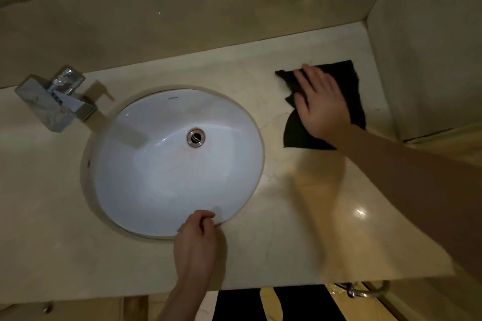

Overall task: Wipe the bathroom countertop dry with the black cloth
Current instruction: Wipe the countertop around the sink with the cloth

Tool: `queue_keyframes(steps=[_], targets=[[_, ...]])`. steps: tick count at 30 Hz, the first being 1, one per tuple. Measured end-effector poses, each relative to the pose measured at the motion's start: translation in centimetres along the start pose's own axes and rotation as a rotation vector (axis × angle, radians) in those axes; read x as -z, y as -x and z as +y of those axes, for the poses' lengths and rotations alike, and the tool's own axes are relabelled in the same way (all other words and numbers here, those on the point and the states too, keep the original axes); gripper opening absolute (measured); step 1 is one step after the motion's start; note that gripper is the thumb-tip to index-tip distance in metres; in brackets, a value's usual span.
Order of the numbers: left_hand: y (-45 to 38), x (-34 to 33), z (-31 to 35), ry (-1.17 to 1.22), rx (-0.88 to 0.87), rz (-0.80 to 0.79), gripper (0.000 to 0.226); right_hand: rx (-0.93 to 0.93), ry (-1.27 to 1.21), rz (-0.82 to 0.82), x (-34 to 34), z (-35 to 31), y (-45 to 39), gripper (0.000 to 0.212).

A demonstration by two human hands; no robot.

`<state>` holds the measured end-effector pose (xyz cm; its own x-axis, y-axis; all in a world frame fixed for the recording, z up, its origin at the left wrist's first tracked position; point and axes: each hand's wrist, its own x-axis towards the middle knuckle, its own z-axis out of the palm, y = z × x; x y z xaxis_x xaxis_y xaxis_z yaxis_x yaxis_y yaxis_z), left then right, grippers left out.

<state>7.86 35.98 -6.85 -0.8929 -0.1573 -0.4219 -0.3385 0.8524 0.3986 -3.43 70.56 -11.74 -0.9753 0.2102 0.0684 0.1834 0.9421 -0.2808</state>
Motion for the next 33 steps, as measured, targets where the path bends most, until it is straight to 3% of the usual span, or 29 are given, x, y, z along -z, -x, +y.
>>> queue_keyframes(steps=[4,7,11,15,17,21,27,33], targets=[[0.0,-2.3,3.8,0.217,-0.096,-0.005,0.022,-0.081,-0.02,0.017,0.8,-2.2,2.8,0.057],[-0.7,-4.0,9.2,0.376,-0.132,0.005,0.025,0.013,-0.045,-0.129,1.1,-5.2,11.8,0.062],[-3.5,-6.0,15.9,0.557,0.038,0.021,0.034,0.062,0.048,-0.262,2.1,-4.3,19.0,0.058],[-6.3,-8.4,17.3,0.613,0.325,0.195,0.035,-0.109,0.114,-0.259,2.9,-0.7,15.1,0.057],[-6.9,-9.2,17.3,0.555,0.39,0.285,0.034,-0.159,0.117,-0.197,3.0,0.9,12.2,0.057],[-6.9,-10.1,17.6,0.479,0.346,0.374,0.031,-0.259,0.088,-0.098,2.7,4.2,4.9,0.057],[-6.9,-10.3,17.7,0.388,0.336,0.351,0.03,-0.278,0.011,0.032,1.7,6.5,-5.9,0.055],[-6.9,-9.9,18.0,0.373,0.341,0.312,0.028,-0.249,0.027,0.017,1.7,5.7,-6.1,0.056]])
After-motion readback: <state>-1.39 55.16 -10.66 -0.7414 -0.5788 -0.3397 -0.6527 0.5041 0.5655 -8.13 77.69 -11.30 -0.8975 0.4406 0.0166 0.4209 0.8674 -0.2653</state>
